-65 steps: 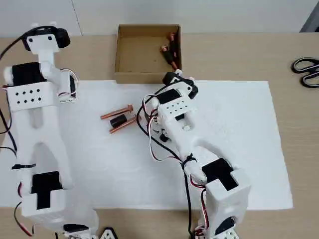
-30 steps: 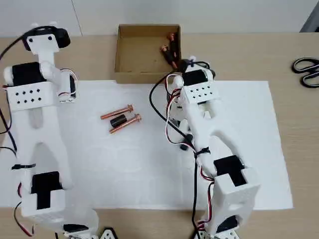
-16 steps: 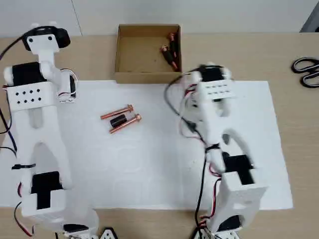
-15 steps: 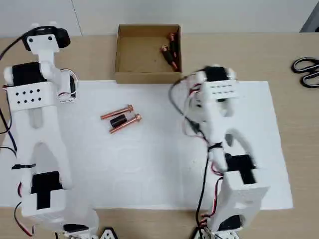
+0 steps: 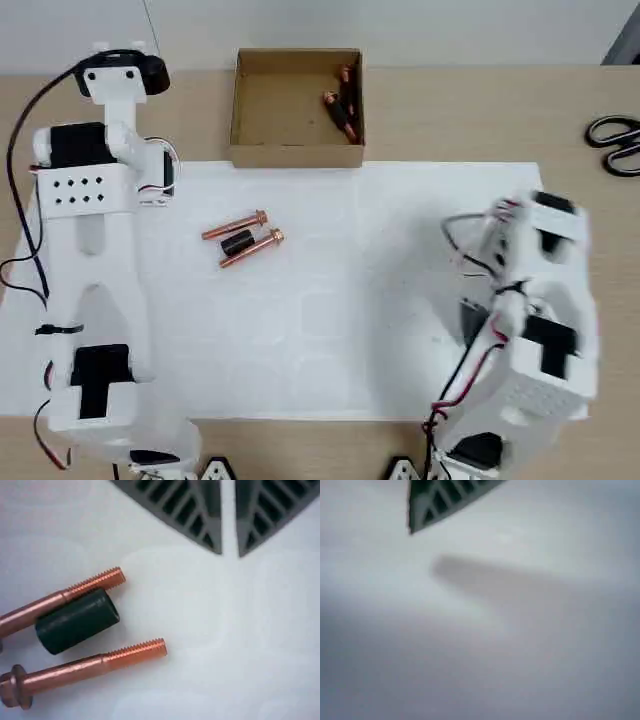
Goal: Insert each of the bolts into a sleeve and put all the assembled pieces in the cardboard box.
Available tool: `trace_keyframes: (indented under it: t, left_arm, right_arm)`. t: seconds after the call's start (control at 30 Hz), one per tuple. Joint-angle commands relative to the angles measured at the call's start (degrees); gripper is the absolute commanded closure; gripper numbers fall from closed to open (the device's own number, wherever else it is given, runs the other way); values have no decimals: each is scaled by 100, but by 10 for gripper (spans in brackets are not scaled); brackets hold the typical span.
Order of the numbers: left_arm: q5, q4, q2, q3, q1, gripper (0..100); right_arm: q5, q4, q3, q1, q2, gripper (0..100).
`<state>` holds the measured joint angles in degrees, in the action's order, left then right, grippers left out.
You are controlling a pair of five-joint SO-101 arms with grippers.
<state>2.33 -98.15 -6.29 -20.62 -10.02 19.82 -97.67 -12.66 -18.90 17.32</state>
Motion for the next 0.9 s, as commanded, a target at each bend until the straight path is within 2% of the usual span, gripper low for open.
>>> trace_keyframes:
  t: [0.0, 0.07, 0.2, 0.4, 0.87]
  left_arm:
    - [-9, 26, 246, -22, 9, 991]
    - [-9, 26, 255, -22, 9, 991]
    - [-9, 26, 290, -31, 26, 991]
    - [0, 26, 290, -40, 18, 991]
    - [0, 26, 290, -40, 26, 991]
  right_arm:
    - [-527, -101, -149, -945, -347, 626]
    - [-844, -57, -149, -1341, -347, 626]
    - [-1486, 251, -141, -1684, -347, 626]
    - [-2013, 576, -149, -1771, -338, 626]
    - [-2022, 567, -149, -1754, -338, 626]
